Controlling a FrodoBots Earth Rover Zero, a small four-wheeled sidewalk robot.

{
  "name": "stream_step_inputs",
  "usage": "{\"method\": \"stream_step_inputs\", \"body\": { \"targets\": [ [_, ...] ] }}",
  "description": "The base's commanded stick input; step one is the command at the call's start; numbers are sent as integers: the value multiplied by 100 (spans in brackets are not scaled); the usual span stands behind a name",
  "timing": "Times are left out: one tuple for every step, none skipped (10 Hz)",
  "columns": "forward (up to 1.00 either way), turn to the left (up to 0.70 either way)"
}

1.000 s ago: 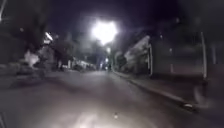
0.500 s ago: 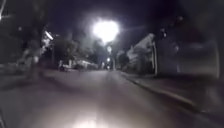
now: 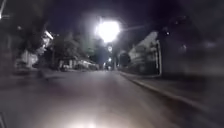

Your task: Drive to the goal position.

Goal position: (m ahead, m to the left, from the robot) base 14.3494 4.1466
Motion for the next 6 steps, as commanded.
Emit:
{"method": "stream_step_inputs", "body": {
  "targets": [
    [70, -4],
    [70, -12],
    [70, -21],
    [70, -30],
    [70, -18],
    [70, 0]
  ]
}}
